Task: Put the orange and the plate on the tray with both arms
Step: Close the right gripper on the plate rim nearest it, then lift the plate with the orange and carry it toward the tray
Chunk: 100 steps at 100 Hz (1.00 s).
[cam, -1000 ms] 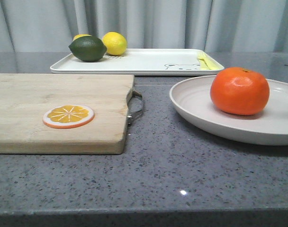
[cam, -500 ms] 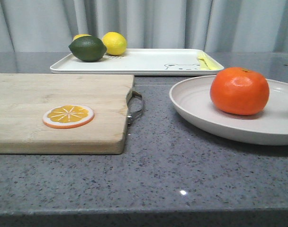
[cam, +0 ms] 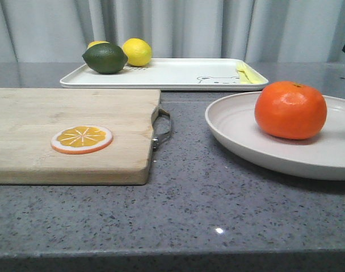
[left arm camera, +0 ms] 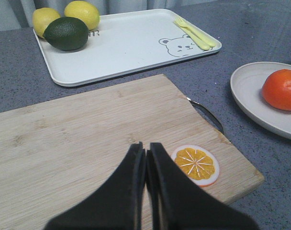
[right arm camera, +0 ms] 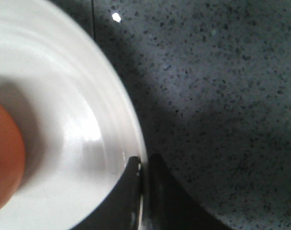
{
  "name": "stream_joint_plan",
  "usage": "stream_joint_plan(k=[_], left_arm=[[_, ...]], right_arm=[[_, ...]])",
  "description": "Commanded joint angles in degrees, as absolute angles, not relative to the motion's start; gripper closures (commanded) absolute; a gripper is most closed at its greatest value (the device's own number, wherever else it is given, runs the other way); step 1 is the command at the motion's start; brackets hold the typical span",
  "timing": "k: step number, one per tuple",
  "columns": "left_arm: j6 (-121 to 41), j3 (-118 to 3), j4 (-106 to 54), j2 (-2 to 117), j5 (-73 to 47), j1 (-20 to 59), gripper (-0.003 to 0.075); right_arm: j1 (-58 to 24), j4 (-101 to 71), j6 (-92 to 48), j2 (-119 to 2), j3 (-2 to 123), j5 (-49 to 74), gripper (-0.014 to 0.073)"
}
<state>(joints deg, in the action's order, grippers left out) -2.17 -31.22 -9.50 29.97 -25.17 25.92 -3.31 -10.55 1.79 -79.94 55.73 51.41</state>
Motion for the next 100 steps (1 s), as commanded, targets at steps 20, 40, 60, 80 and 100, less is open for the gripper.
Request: stream_joint_plan(k=[20, 40, 60, 80, 100], left_arm=[[-1.88, -32.86, -9.70, 30.12, -21.22, 25.85, 0.0739], [-1.88, -32.86, -9.70, 30.12, -21.22, 25.85, 0.0739], [-1.88, -32.86, -9.70, 30.12, -21.22, 25.85, 0.0739], [-1.88, -32.86, -9.70, 30.12, -21.22, 25.85, 0.0739], [-1.88, -32.86, -9.70, 30.12, -21.22, 25.85, 0.0739]], right_arm=[[-3.46, -10.27, 0.90, -78.59, 57.40, 50.32, 0.0662], [-3.46, -13.03, 0.90, -78.59, 60.64, 51.17, 0.0662], [-3.46, -17.50, 0.00, -79.17, 67.82, 52.01, 0.0662], [-3.46, -22.07, -1.34, -84.93, 76.49, 53.31, 0.0662], [-3.46, -24.97, -2.72, -92.97, 88.86, 55.77, 0.0662]])
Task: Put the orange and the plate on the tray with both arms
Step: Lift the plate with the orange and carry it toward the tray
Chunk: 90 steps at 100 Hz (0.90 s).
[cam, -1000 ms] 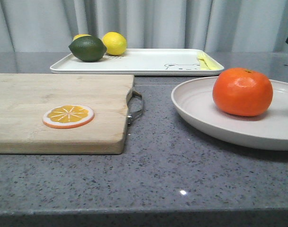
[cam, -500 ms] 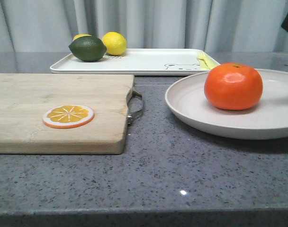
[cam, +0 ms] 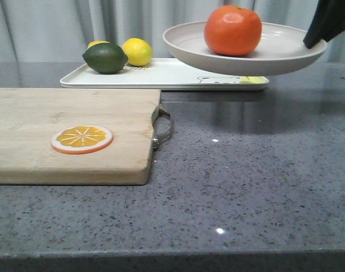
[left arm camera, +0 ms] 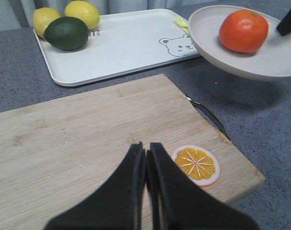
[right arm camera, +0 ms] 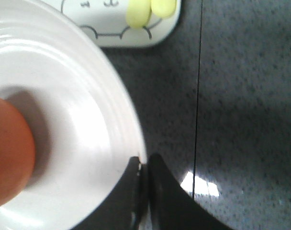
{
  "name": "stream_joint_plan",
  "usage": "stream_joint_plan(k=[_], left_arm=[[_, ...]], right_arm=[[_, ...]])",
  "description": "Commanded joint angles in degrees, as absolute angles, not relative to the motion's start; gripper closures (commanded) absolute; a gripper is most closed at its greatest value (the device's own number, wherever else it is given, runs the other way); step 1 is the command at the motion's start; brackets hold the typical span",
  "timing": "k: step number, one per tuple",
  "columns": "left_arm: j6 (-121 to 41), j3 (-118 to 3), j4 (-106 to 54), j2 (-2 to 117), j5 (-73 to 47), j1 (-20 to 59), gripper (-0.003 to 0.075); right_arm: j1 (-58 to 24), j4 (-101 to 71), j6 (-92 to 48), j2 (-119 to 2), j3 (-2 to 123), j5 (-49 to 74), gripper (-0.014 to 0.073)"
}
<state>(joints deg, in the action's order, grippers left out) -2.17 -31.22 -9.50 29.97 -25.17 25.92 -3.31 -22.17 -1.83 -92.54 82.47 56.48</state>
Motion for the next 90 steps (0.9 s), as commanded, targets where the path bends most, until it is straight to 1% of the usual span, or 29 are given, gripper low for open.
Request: stream_joint_plan(k=[1, 27, 52, 73, 90], left_arm=[[-1.88, -32.86, -9.70, 30.12, -21.22, 25.85, 0.0739], [-1.88, -32.86, -9.70, 30.12, -21.22, 25.85, 0.0739], [-1.88, -32.86, -9.70, 30.12, -21.22, 25.85, 0.0739], [-1.88, -32.86, -9.70, 30.12, -21.22, 25.85, 0.0739], [-1.88, -32.86, -9.70, 30.12, -21.22, 25.85, 0.0739]], right_arm=[[-3.46, -24.96, -2.72, -93.57, 89.91, 55.91, 0.0662], [-3.67, -26.87, -2.67, -105.66, 110.66, 60.35, 0.0662], [-6.35, -26.92, -2.50, -118.24, 129.55, 64.16, 0.0653], [-6.75, -26.92, -0.62, -125.85, 141.17, 64.41, 0.0653], [-6.75, -26.67, -0.56, -129.58, 145.87, 63.73, 0.0653]])
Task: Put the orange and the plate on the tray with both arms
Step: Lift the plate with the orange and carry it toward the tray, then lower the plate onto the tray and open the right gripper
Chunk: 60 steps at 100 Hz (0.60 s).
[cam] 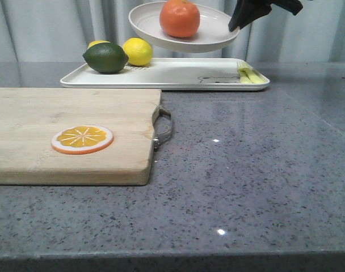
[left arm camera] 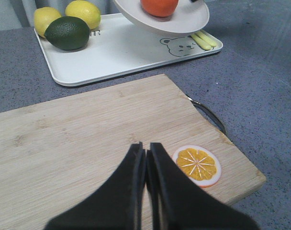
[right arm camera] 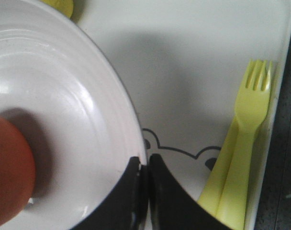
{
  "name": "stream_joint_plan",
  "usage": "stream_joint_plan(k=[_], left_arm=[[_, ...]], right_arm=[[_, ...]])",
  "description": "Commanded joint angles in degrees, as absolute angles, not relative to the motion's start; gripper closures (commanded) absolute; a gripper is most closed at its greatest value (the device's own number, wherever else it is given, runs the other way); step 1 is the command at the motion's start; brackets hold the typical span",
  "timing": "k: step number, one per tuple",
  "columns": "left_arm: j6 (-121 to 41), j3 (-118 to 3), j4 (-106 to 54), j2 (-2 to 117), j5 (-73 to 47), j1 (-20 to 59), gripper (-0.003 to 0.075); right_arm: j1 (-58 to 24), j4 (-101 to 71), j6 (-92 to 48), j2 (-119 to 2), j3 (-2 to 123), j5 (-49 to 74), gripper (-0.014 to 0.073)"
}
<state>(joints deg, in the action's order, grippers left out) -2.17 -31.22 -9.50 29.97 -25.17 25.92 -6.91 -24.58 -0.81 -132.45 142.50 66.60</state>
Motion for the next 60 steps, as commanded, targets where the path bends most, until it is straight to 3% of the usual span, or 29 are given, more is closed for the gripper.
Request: stream_joint_plan(k=[1, 60], left_arm=[[-1.88, -32.86, -9.70, 30.12, -21.22, 25.85, 0.0739], [-1.88, -32.86, -9.70, 30.12, -21.22, 25.85, 0.0739]], right_arm=[[-6.75, -26.67, -0.56, -129.67, 145.87, 63.63, 0.0653], [-6.75, -24.91, -0.37, -134.76, 145.87, 58.15, 0.0653]])
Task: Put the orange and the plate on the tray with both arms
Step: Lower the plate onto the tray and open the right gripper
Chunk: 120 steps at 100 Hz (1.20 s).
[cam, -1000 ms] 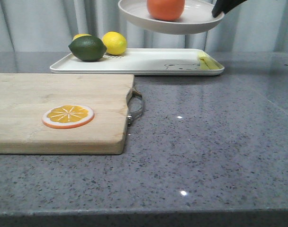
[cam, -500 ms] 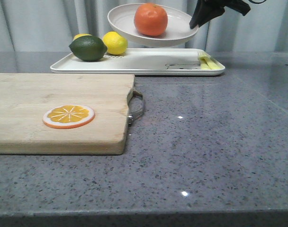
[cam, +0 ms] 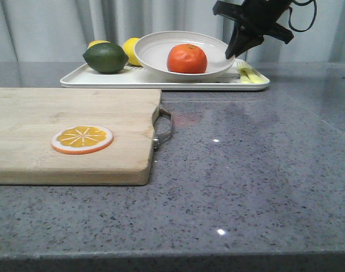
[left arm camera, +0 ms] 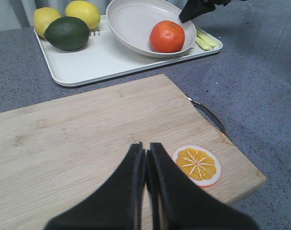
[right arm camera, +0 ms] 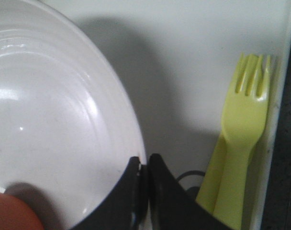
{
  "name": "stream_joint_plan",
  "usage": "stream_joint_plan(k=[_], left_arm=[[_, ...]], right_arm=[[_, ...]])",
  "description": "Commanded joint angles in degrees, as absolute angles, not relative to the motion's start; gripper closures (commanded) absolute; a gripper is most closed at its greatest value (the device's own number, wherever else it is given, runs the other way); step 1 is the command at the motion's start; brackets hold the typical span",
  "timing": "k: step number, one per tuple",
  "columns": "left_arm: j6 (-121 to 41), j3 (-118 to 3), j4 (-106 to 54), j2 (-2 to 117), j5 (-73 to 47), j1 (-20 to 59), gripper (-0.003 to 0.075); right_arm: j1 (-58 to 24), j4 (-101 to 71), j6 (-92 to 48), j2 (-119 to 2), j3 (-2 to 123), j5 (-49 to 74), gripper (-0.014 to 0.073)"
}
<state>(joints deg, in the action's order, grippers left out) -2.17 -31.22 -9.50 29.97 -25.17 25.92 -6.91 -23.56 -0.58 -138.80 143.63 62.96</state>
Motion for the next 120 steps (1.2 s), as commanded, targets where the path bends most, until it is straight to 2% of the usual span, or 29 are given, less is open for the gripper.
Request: stream_joint_plan(k=[1, 49, 61, 73, 81, 105, 115, 120], left_arm=[[-1.88, -32.86, -9.70, 30.12, -21.22, 25.85, 0.0739], [-1.88, -32.86, -9.70, 30.12, -21.22, 25.85, 0.0739], [-1.88, -32.86, -9.70, 30.12, -21.22, 25.85, 0.0739], [-1.88, -32.86, -9.70, 30.12, -21.22, 25.85, 0.0739], [-1.88, -32.86, -9.70, 30.12, -21.22, 25.85, 0.0739], [-1.88, -32.86, -9.70, 30.12, -21.22, 25.85, 0.0739], [-1.88, -32.86, -9.70, 30.12, -21.22, 25.85, 0.0739], [-1.88, -32.86, -9.70, 30.12, -21.22, 25.85, 0.0739]], right_arm=[[-6.75, -24.81, -0.37, -134.76, 145.87, 58.03, 0.0653], [-6.75, -23.21, -0.37, -137.00, 145.87, 59.41, 0.0645], [-6.75, -23.21, -0.37, -137.01, 145.87, 59.15, 0.0542], [-6.75, -23.21, -0.37, -136.89, 145.87, 58.30, 0.0366], [-6.75, -23.21, -0.37, -136.63, 145.93, 58.38, 0.0324], [-5.89, -22.93, -0.37, -135.00, 149.38, 64.19, 0.0346], [-5.89, -21.31, -0.54, -133.74, 150.34, 67.69, 0.0447], [-5.89, -20.80, -0.91, -133.08, 150.35, 69.67, 0.0536]])
